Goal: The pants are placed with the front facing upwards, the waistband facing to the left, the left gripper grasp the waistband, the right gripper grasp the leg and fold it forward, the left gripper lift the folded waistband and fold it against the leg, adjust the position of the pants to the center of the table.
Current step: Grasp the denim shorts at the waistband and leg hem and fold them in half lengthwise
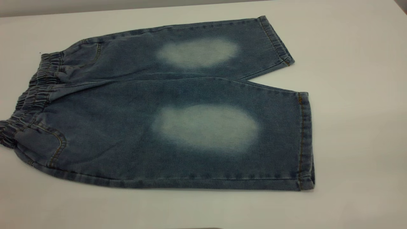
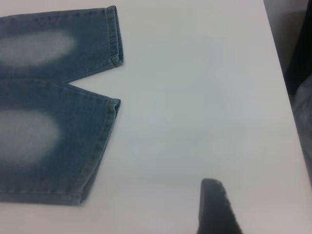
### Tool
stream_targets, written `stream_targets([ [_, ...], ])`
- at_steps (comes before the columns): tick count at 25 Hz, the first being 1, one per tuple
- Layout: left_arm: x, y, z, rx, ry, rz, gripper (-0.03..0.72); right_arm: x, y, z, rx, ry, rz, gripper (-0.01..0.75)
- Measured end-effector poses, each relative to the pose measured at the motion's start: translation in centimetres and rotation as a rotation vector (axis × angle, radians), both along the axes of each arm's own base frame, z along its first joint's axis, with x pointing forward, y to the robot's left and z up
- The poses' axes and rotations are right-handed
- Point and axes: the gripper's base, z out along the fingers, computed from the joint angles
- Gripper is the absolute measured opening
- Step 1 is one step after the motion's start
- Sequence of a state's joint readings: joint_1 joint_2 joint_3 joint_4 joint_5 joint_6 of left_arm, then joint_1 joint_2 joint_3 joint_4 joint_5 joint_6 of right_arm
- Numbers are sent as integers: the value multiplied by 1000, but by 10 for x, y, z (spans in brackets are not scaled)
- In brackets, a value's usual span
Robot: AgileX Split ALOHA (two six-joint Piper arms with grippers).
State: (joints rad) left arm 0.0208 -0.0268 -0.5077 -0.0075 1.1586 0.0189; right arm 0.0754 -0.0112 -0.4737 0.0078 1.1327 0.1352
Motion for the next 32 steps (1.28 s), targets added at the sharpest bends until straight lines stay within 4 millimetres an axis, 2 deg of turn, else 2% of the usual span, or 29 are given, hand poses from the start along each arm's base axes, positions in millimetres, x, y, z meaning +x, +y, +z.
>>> stream_targets([
  [15,2,0,4,-1,-48,-1,408,1,0,0,4,7,3,349],
  [19,10,0,7,-8,-34,1,408,16,4,0,13,109,27,356],
  [25,63,1,9,-117,161,82,408,65,13,1,2,312,101,417],
  [29,108,4,-4,-134,340,130,408,102,23,-7,38,392,168,454],
  [32,139,6,-12,-119,413,143,418,125,29,-15,70,429,210,464],
])
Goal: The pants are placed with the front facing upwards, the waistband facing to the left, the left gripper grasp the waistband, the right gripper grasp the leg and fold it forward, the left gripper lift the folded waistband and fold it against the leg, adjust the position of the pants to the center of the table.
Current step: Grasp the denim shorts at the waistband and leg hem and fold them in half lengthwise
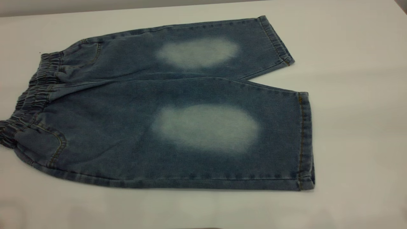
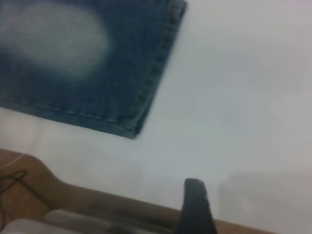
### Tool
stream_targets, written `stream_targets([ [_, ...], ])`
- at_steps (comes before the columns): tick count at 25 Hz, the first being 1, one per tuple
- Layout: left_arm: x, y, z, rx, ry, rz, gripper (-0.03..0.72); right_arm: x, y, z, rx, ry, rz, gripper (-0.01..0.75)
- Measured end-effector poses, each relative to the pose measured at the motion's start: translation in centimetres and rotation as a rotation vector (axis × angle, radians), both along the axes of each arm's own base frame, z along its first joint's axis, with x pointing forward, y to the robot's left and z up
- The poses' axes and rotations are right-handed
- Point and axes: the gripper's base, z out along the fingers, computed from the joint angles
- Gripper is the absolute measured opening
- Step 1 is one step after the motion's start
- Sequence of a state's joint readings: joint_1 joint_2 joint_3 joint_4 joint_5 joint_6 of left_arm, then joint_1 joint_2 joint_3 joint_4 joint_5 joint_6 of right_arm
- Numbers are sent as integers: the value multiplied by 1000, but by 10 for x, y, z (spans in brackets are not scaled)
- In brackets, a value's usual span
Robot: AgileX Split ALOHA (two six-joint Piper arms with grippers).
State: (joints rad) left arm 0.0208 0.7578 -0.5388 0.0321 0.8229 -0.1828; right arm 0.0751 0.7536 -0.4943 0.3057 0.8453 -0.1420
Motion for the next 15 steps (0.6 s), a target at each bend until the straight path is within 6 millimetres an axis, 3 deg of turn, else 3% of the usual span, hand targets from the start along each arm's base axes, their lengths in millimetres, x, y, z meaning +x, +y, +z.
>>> stream_targets([
  [5,51,5,-18,21,100,23,468,34,9,-21,64,74,31,472],
  [15,134,32,-87,-14,296,151,481,83,17,-62,168,119,-42,476],
])
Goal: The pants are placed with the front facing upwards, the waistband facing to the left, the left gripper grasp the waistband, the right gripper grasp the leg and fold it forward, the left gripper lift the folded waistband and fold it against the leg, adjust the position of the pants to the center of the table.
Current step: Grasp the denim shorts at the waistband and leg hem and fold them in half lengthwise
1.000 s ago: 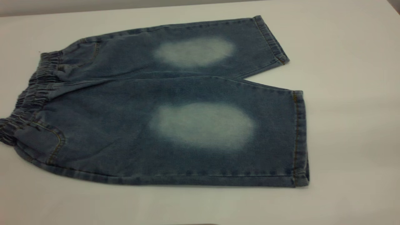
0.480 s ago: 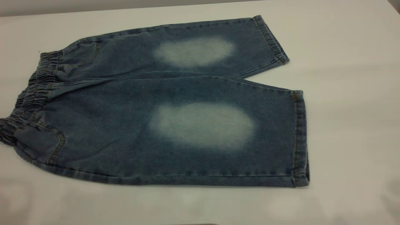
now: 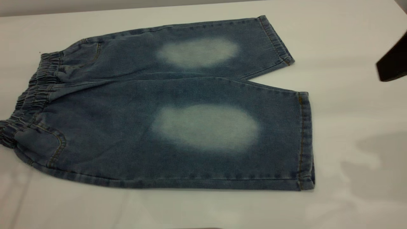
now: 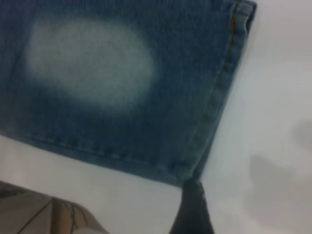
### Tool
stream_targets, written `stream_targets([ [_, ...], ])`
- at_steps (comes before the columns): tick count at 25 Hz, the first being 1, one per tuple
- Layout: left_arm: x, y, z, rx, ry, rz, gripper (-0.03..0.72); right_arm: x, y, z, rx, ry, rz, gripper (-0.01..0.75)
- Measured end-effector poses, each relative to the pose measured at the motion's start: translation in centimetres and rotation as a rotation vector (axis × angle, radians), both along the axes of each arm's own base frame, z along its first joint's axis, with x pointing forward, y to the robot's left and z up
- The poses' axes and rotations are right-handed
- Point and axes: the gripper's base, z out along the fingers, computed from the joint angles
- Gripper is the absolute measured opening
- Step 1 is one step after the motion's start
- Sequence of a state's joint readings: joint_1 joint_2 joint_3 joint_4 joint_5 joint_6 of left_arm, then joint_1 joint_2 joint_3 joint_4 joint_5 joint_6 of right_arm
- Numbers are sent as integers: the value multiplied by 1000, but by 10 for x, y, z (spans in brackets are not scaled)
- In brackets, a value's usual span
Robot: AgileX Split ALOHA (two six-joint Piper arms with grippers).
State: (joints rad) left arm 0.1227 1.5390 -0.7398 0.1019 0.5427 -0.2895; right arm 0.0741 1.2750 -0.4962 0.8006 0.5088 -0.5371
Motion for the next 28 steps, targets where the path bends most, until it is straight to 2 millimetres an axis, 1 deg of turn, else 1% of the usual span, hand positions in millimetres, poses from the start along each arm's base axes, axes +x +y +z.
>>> stream_targets([
  [5,24,1,-34,-35,43,21,481,8,2,-6,28,-19,-8,476],
  [7,30,0,-48,-58,65,40,481,10,3,-5,36,-32,-13,476],
  [11,36,0,-70,-74,83,53,481,11,3,-5,38,-44,-11,476],
  [21,45,-1,-105,-108,60,109,481,11,3,-5,40,-45,-11,476],
  [25,46,-2,-114,-111,79,109,481,11,3,-5,40,-45,-11,476],
  [28,46,-2,-116,-111,84,109,469,11,3,-5,41,-44,-13,476],
])
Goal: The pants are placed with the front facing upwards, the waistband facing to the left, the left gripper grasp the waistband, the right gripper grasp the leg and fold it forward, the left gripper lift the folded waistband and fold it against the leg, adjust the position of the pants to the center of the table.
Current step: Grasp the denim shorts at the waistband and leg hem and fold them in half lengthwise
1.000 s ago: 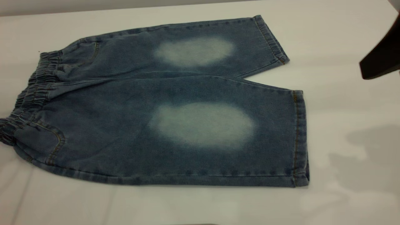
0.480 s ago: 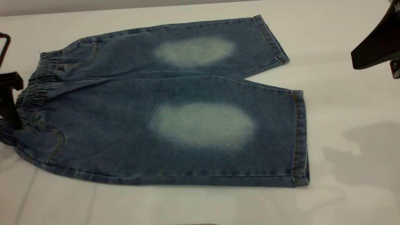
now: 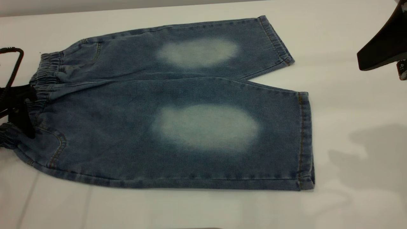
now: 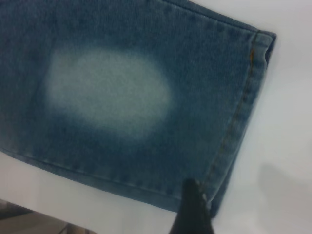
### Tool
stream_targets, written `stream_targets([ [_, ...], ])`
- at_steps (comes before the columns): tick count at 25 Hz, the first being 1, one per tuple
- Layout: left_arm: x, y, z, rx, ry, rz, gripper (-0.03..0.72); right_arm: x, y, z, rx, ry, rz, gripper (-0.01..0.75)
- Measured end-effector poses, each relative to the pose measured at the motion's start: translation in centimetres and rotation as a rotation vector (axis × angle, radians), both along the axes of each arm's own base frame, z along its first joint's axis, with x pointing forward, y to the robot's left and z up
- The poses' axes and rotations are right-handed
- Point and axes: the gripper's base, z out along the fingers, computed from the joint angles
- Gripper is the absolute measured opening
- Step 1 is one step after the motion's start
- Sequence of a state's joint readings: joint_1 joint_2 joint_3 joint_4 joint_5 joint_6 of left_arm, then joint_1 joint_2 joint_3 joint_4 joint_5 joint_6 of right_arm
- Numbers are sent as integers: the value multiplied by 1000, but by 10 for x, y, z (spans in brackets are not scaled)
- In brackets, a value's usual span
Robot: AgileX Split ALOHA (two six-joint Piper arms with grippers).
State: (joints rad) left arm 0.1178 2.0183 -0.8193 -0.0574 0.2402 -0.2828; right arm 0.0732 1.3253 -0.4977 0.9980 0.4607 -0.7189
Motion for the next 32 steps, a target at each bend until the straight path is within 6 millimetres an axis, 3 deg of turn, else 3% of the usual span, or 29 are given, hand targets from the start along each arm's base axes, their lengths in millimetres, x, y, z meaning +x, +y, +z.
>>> stream_targets([
  [3,1,0,0,0,-5,0,380,-1,1,-1,23,20,-4,476],
  [8,3,-2,1,-7,-23,13,111,-13,7,-27,113,192,-44,470],
  [13,4,-2,8,-7,-44,14,99,-17,11,-59,180,314,-64,454],
  [21,3,-2,49,12,-124,-40,99,-8,25,-102,365,399,-50,454],
  [25,2,-4,52,16,-120,-65,99,-11,29,-126,427,478,-56,453],
  [32,5,-38,52,14,-140,-176,99,-20,33,-156,488,589,-75,453],
])
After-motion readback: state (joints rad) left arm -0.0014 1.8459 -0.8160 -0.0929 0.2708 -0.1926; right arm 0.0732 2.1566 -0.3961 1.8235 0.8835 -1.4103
